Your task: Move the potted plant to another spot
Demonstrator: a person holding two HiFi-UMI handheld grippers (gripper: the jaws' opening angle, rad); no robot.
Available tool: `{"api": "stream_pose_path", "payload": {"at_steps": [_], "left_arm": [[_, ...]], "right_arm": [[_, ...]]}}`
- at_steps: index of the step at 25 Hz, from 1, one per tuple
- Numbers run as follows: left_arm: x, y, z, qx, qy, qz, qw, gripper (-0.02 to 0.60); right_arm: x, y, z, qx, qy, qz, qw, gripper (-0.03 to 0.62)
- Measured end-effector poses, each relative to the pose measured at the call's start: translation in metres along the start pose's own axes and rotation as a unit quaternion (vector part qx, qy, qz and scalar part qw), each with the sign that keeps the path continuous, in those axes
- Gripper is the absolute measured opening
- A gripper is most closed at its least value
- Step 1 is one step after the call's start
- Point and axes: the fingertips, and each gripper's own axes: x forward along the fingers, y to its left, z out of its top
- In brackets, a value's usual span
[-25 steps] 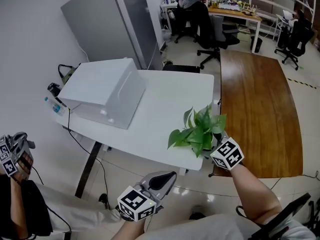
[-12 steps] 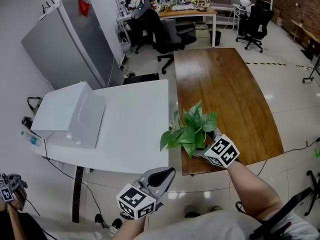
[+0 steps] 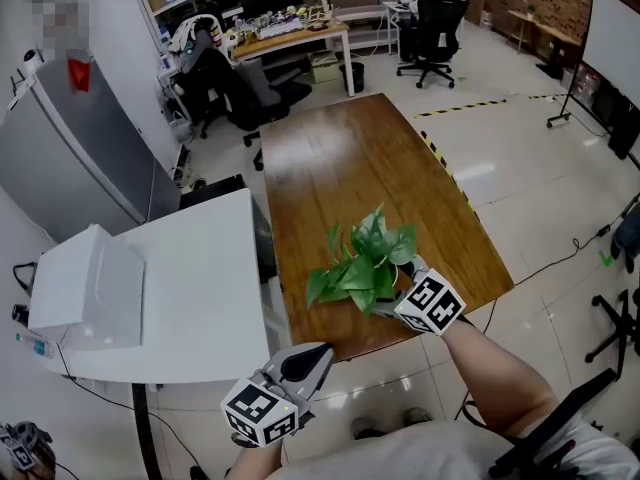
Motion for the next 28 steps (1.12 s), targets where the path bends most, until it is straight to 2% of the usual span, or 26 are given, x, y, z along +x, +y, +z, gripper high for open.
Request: {"api": "stream_pose_path", "payload": {"at_steps": [7, 13, 18, 28], "left_arm": [[0.064, -0.029, 0.007, -0.005, 0.005, -0.017, 0.9998, -0.017], [0.081, -0.033, 0.002, -0.002, 0.007, -0.041, 0.9991, -0.017], [0.111, -0.051, -0.001, -0.007, 0.017, -0.035, 0.9992, -0.017], [0.132, -0.054, -0.018, -0.020, 0.036, -0.021, 0.9989, -0.017]], "right_arm": [[-0.059, -0.056, -0.041, 0.012, 0.017, -0.027, 0.999, 0.456], [-0.072, -0.081, -0.066, 0.033, 0.025, -0.061, 0.997, 0.457], [-0.094, -0.111, -0.103, 0.042, 0.036, -0.073, 0.996, 0.457], [-0.086, -0.135, -0.143, 0.051, 0.043, -0.080, 0.995, 0.457]]}}
